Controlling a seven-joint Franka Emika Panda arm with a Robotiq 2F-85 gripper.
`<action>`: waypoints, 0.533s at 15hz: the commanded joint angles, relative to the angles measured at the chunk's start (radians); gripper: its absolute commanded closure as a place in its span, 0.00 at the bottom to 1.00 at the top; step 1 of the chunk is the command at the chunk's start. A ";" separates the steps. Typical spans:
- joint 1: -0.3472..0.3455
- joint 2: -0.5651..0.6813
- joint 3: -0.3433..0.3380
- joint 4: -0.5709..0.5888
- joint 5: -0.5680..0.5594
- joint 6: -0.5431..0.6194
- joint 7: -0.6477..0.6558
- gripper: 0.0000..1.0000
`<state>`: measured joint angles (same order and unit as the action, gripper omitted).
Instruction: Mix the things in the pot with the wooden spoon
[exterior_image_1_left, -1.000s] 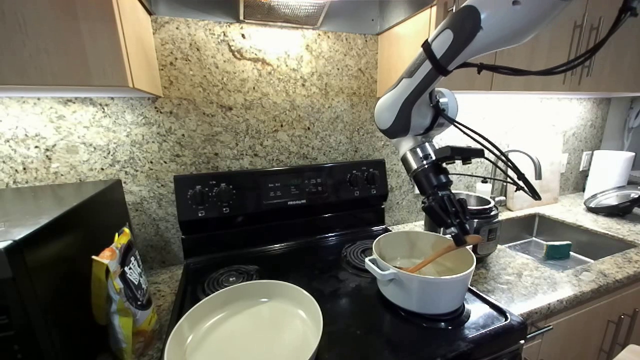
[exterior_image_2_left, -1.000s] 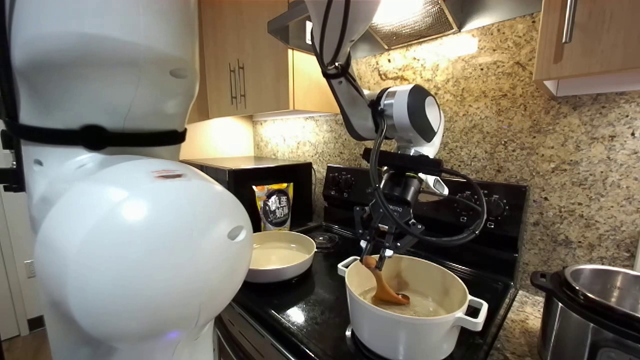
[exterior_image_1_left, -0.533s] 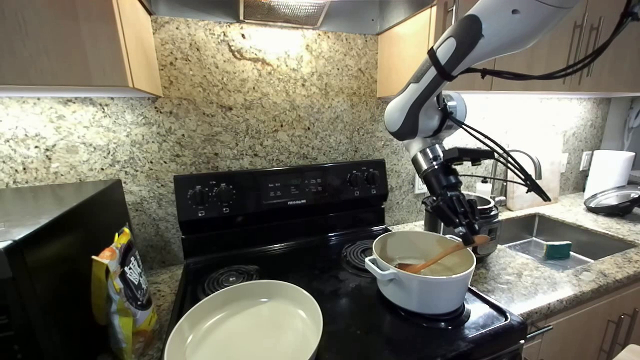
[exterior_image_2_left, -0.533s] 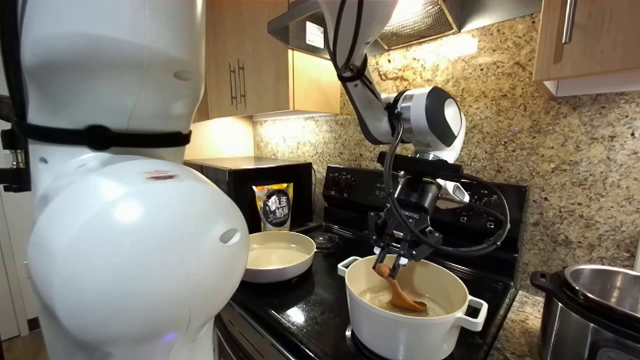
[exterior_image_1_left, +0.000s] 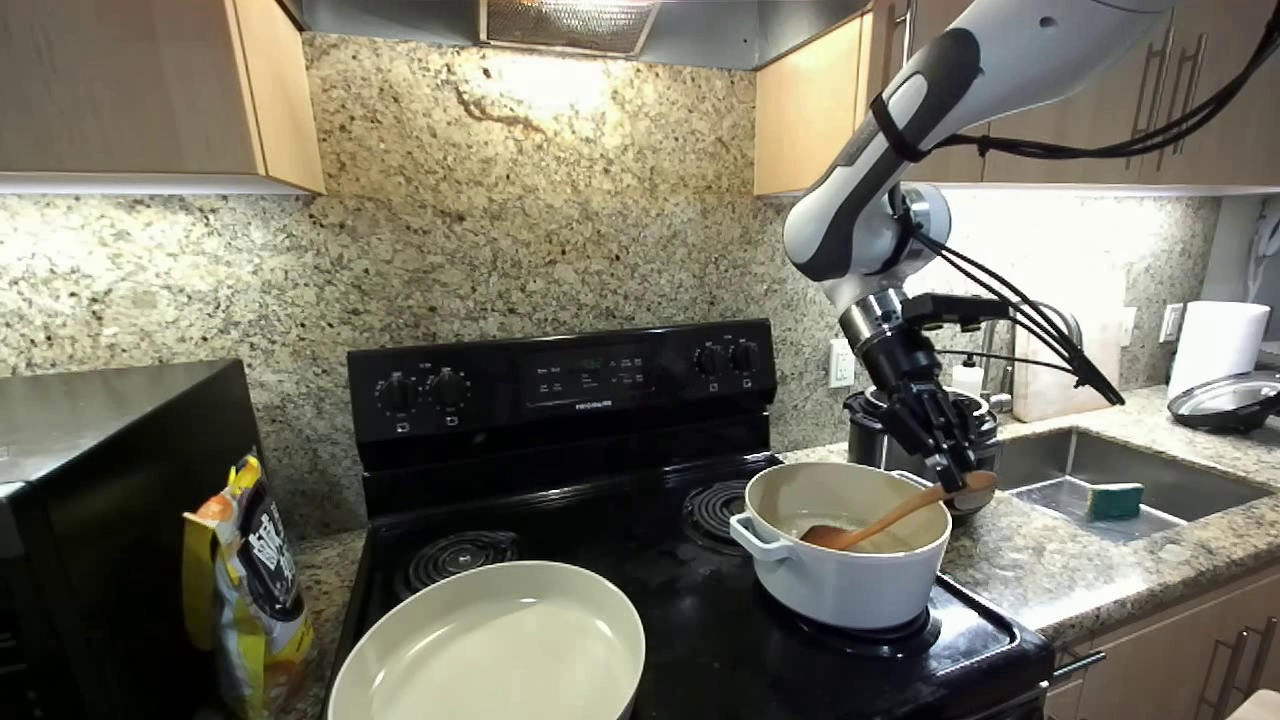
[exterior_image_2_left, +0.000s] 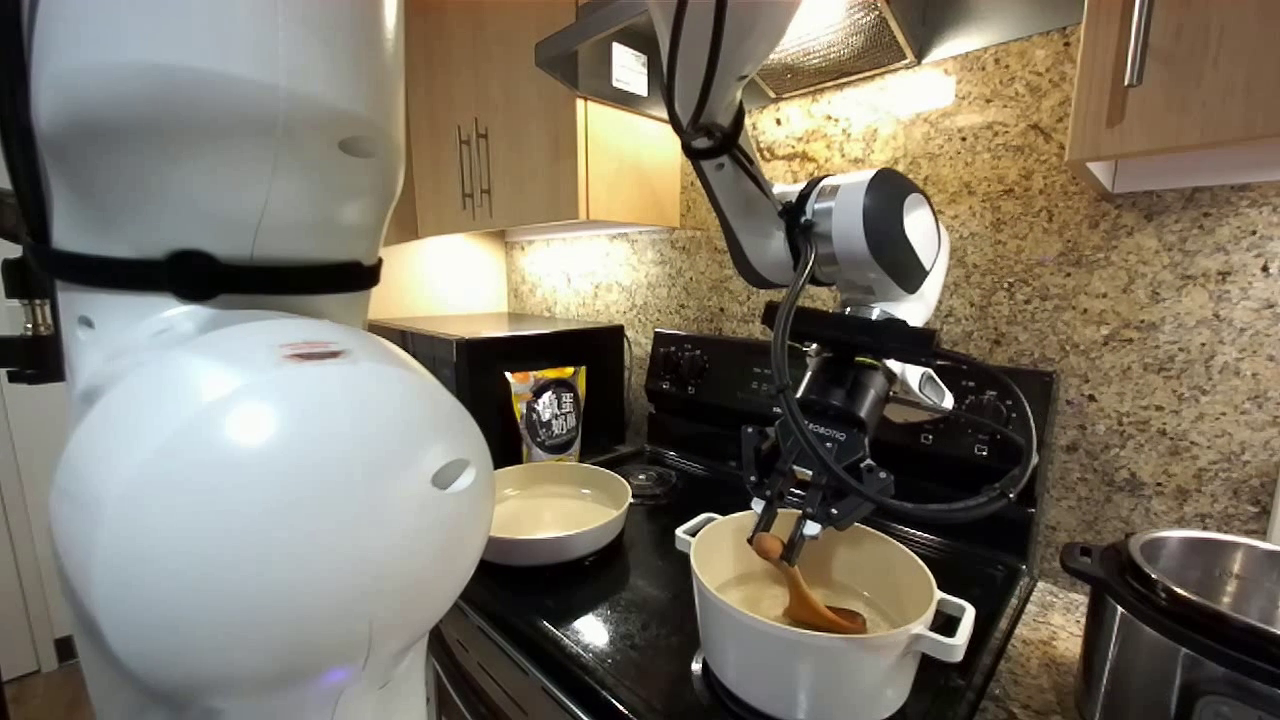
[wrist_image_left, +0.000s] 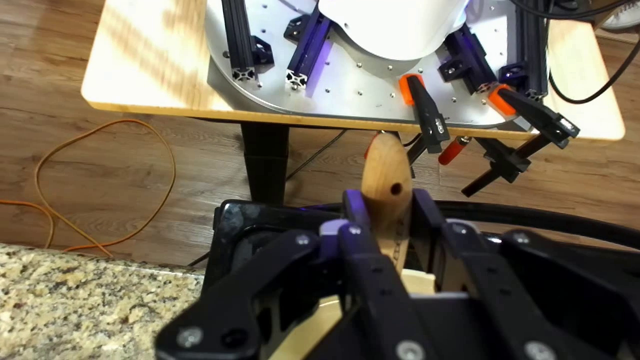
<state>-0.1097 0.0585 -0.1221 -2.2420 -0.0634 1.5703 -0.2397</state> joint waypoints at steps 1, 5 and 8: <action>0.032 -0.060 0.042 -0.042 -0.032 0.001 -0.025 0.93; 0.064 -0.057 0.076 -0.022 -0.032 0.003 -0.038 0.93; 0.078 -0.052 0.088 -0.013 -0.052 -0.002 -0.032 0.93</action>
<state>-0.0367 0.0294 -0.0439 -2.2449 -0.0831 1.5702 -0.2402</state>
